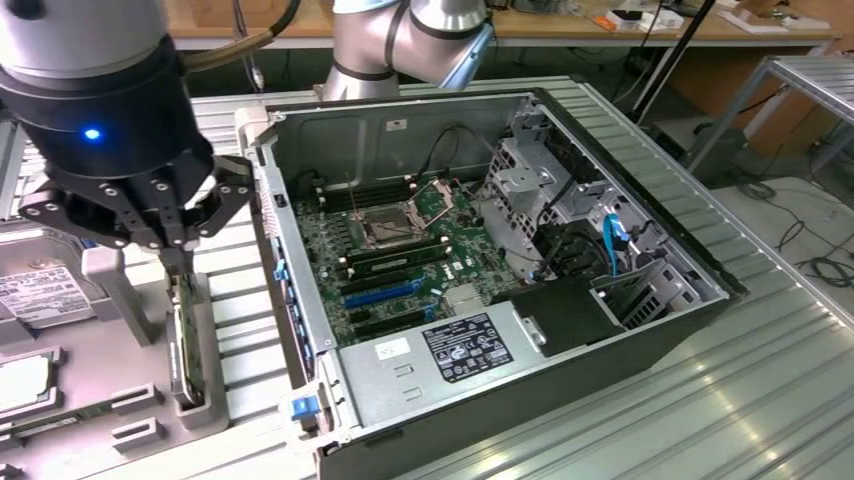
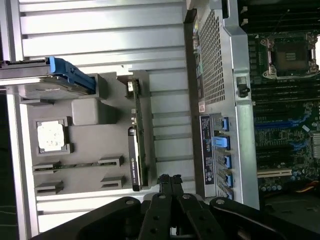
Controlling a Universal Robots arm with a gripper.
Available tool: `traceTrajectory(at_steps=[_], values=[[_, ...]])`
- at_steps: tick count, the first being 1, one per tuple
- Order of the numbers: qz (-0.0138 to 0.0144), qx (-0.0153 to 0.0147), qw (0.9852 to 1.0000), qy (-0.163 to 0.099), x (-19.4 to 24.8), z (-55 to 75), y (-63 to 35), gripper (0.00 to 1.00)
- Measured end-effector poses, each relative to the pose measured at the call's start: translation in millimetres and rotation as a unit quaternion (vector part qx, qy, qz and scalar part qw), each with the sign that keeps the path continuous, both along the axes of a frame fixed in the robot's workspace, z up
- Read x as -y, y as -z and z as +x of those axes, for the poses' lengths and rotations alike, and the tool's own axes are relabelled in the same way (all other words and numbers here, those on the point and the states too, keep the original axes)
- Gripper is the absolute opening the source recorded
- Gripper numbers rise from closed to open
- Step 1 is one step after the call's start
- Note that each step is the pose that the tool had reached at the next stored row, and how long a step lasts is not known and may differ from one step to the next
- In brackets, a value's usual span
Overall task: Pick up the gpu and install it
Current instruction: 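Reach for the gpu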
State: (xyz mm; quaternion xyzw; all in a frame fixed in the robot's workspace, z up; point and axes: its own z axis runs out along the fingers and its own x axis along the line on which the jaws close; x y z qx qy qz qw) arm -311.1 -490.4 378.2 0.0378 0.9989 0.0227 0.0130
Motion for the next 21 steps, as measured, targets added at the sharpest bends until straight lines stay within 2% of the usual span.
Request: traceTrajectory(at_steps=[2,9,11,12,21], values=[[0.0002,-0.0001,1.0,0.0,0.6,-12.5,0.1,0.11],[0.0005,0.0,1.0,0.0,0.5,-12.5,0.2,0.11],[0.0063,-0.0011,1.0,0.0,-1.3,-13.4,0.5,0.11],[0.007,-0.0015,1.0,0.0,-1.7,-13.5,0.4,0.11],[0.007,-0.0015,1.0,0.0,-1.7,-13.5,0.4,0.11]])
